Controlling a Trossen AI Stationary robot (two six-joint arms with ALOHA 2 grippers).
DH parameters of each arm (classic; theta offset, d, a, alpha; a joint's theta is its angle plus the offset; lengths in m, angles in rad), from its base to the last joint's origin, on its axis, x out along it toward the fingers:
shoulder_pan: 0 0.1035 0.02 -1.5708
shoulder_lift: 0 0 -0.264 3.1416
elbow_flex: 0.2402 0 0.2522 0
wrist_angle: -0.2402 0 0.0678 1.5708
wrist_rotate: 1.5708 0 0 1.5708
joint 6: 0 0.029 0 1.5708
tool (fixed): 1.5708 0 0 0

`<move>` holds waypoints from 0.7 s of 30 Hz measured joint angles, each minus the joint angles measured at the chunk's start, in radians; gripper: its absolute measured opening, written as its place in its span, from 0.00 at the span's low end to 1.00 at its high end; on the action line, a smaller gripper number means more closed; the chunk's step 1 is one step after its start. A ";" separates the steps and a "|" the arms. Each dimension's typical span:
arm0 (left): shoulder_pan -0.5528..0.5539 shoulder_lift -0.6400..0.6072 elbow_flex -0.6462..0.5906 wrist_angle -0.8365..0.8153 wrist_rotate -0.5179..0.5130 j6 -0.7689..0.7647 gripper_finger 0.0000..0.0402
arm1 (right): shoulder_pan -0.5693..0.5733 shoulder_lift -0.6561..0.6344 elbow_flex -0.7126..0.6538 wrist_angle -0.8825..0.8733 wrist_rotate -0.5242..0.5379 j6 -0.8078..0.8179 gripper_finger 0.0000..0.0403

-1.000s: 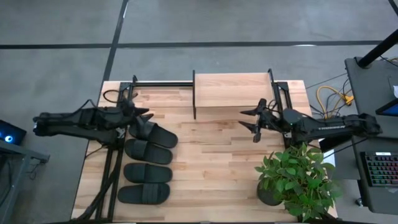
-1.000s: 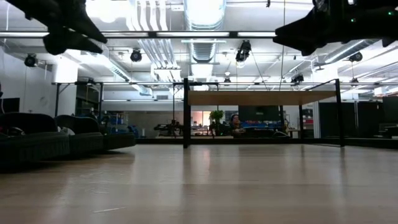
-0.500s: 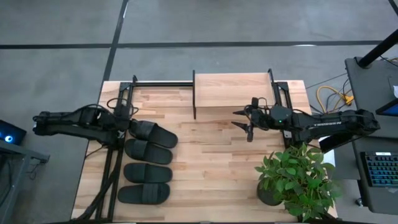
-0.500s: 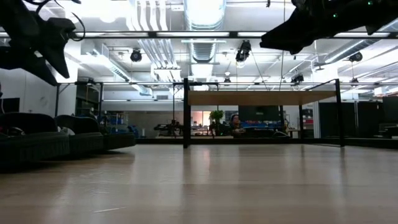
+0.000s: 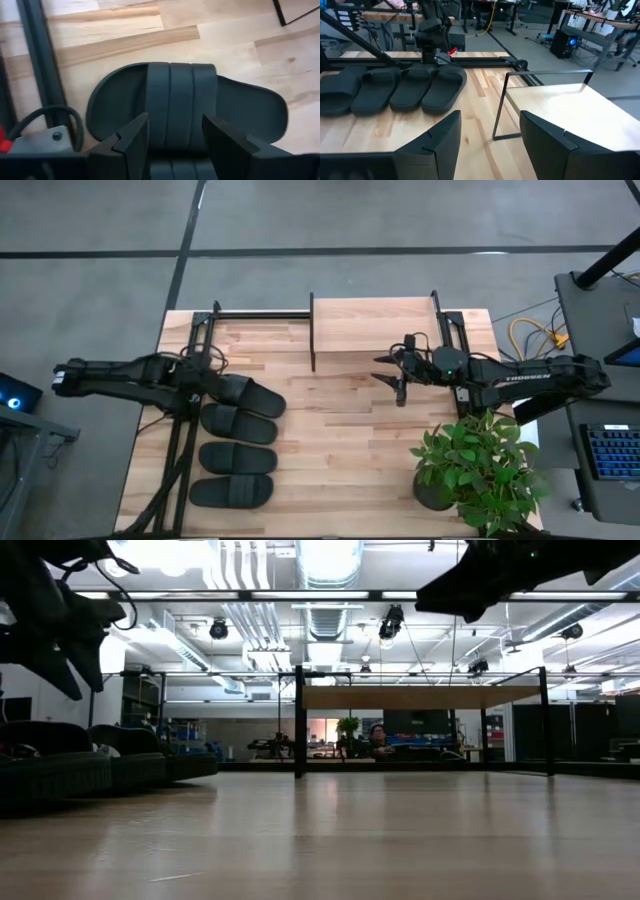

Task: Pick and place slides into the shelf
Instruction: Put the black slipper on the shelf

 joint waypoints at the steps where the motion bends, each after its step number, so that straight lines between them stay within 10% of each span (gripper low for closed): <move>1: 0.007 0.015 0.000 0.020 0.018 0.011 0.42 | 0.000 0.001 0.000 0.000 0.000 -0.004 0.48; 9: 0.119 0.159 0.018 0.272 0.178 0.207 0.42 | -0.001 0.001 0.000 0.001 0.000 -0.018 0.48; 21: 0.153 0.505 0.220 0.165 0.259 0.311 0.42 | -0.003 0.001 -0.002 -0.002 0.000 -0.068 0.48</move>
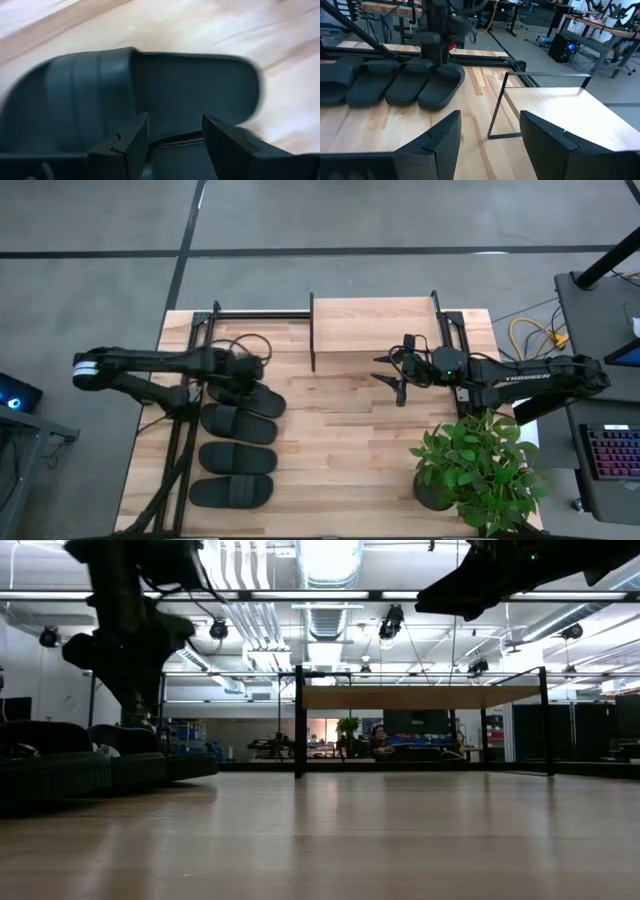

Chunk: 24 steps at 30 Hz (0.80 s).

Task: Pick and place slides into the shelf
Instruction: Put the black slipper on the shelf

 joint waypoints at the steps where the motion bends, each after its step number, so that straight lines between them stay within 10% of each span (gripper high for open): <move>1: 0.000 0.036 0.022 -0.034 -0.013 0.001 0.42 | 0.000 0.000 0.000 0.000 0.000 -0.003 0.48; 24: 0.000 0.433 0.171 -0.292 -0.160 0.076 0.42 | 0.000 0.000 -0.001 -0.019 0.000 -0.028 0.48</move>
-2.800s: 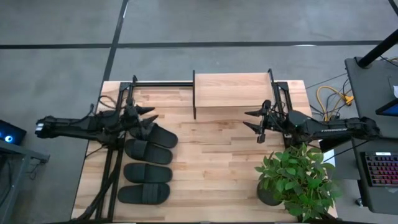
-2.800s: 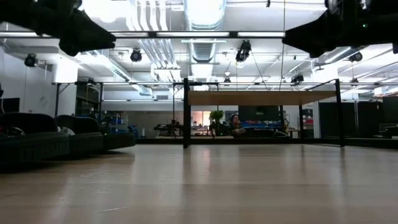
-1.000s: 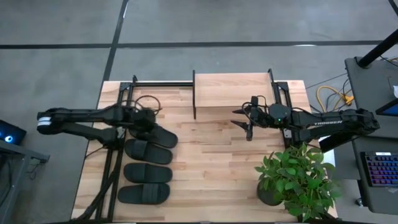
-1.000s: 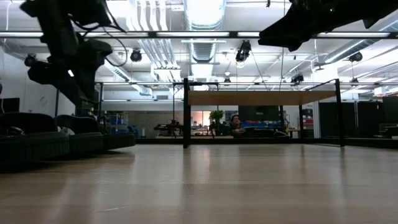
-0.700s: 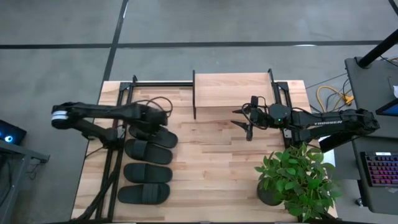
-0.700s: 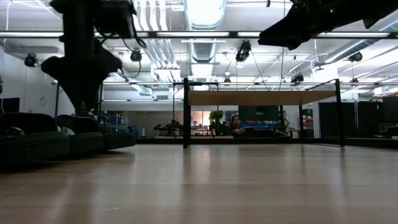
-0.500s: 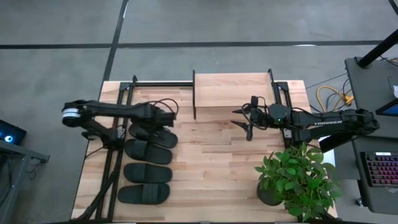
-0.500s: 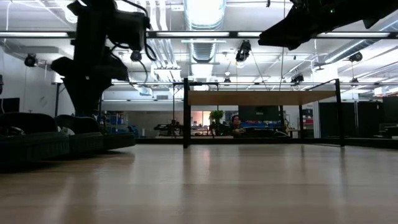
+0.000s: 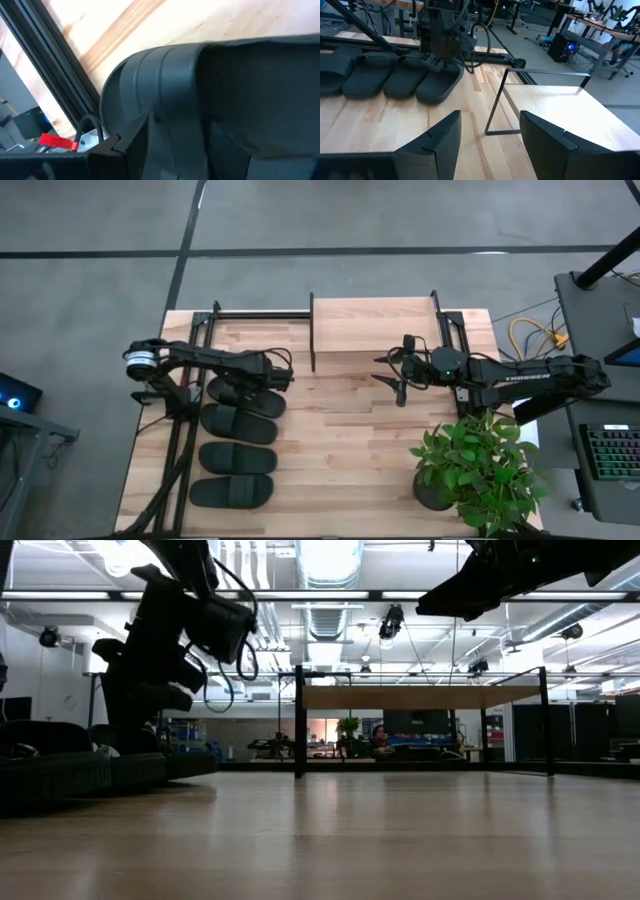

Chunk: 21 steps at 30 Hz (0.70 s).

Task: Pick and place slides into the shelf
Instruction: Put the black slipper on the shelf

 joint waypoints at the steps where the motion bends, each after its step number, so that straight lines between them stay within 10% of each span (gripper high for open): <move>1: 0.000 0.007 0.000 0.000 0.000 0.000 0.42 | 0.000 0.000 0.000 0.000 0.000 0.000 0.48; 13: 0.000 0.066 -0.005 0.002 -0.063 -0.001 0.39 | 0.000 0.000 0.000 -0.005 0.000 0.000 0.48; 21: 0.000 0.034 -0.005 -0.022 -0.061 0.093 0.06 | 0.000 0.000 0.000 -0.007 0.000 0.000 0.48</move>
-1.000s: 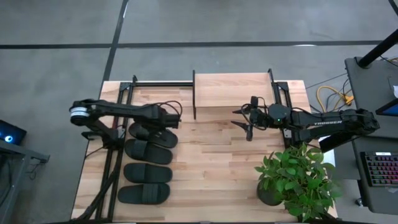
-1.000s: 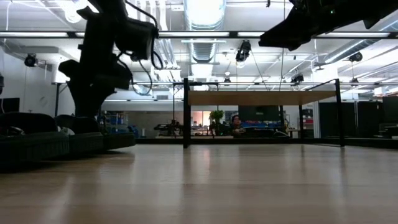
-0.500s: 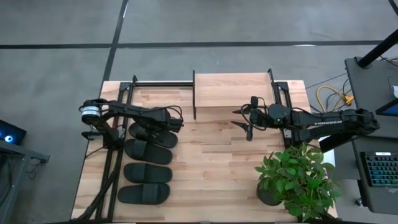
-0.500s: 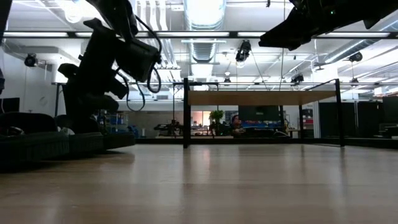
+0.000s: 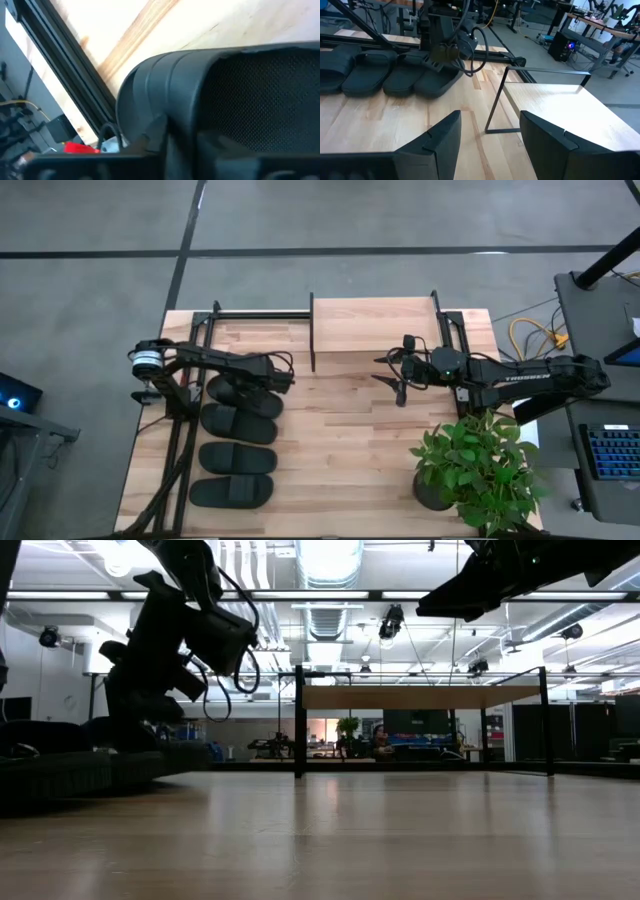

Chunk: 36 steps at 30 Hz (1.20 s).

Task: Pick and place slides into the shelf
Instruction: Put the black slipper on the shelf

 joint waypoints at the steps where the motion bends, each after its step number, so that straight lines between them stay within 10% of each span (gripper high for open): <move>1: 0.000 -0.007 -0.001 -0.006 0.000 0.015 0.03 | 0.000 0.000 0.000 0.000 0.000 0.000 0.48; 27: 0.000 -0.174 0.154 -0.080 -0.152 0.199 0.00 | 0.001 -0.007 0.000 0.004 -0.007 -0.151 0.48; 36: 0.001 -0.176 0.308 -0.093 -0.156 0.160 0.00 | 0.012 0.012 0.000 0.178 -0.405 -0.337 0.48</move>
